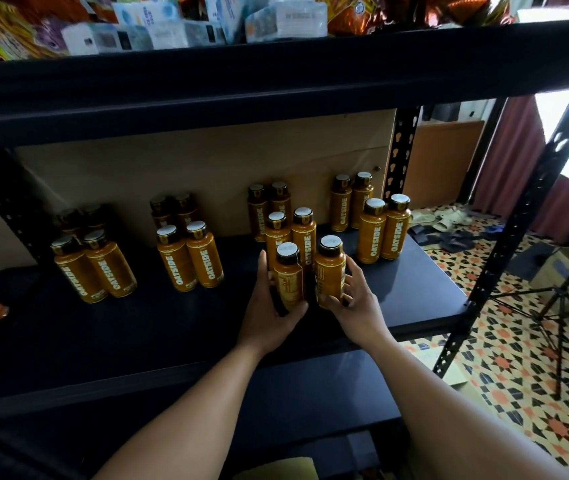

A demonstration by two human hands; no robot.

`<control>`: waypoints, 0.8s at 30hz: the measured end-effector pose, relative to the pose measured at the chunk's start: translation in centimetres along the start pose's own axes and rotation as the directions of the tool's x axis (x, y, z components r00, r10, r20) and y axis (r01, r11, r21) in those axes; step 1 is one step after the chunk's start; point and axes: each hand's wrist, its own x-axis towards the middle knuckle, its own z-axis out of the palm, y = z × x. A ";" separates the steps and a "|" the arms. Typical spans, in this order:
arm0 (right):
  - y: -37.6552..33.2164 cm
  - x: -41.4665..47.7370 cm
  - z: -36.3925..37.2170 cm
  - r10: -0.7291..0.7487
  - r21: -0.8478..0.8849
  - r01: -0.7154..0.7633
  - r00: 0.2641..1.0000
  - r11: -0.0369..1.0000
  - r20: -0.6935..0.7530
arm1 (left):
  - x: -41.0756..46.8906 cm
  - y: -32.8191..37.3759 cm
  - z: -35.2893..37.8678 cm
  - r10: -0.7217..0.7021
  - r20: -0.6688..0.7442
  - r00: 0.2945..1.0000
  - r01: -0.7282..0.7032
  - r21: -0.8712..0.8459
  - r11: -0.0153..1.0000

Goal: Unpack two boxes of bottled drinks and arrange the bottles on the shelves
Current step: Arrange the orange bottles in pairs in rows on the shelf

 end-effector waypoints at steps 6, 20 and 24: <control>0.0 0.0 -0.1 -0.005 -0.017 0.005 1.000 1.000 0.004 | -0.1 -0.2 -0.1 -0.008 0.036 0.999 0.008 0.003 1.000; -0.2 -0.4 0.1 -0.107 -0.094 0.107 0.994 0.990 0.004 | 0.0 0.2 0.0 -0.005 0.009 1.000 0.004 0.071 0.997; -0.3 -0.5 0.3 -0.132 -0.119 0.130 0.991 0.984 -0.005 | -0.1 0.1 0.0 0.018 0.020 1.000 -0.019 0.060 0.998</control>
